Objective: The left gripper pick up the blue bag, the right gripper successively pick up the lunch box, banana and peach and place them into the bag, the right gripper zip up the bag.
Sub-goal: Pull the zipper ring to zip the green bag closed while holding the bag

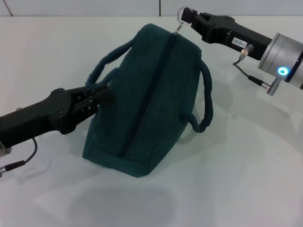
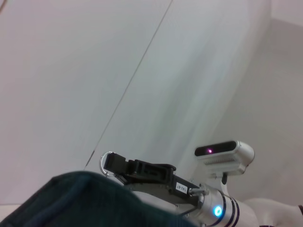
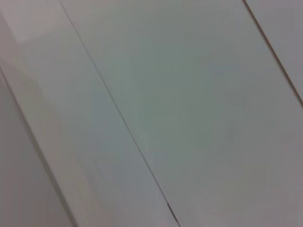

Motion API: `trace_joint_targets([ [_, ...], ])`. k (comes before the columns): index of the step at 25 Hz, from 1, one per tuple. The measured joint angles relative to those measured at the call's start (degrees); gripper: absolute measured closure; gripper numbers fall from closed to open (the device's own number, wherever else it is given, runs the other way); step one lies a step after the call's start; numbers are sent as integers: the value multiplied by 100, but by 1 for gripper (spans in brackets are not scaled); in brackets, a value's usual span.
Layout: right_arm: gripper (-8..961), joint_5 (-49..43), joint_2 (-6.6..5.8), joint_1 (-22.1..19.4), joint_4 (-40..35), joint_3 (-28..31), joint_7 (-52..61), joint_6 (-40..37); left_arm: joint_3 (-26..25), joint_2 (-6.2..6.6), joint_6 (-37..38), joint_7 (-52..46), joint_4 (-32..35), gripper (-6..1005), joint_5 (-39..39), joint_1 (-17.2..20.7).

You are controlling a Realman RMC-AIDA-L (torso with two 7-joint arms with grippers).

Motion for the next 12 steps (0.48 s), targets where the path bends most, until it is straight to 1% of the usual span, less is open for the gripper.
trace_joint_targets([
  [2,923,0,-14,-9,13,-1,-1,-69,-7,-3,0,-43,-24,867,-97,0],
  [6,923,-1,-25,-17,23,-3,-7,-125,-35,-9,-3,-125,-125,778,-314,22],
  [10,922,-28,-34,-23,23,-4,-11,-191,-498,-11,-10,-284,-346,689,-636,40],
  [12,922,-34,-38,-33,23,-4,-12,-231,-947,-9,-101,-633,-367,645,-728,7],
])
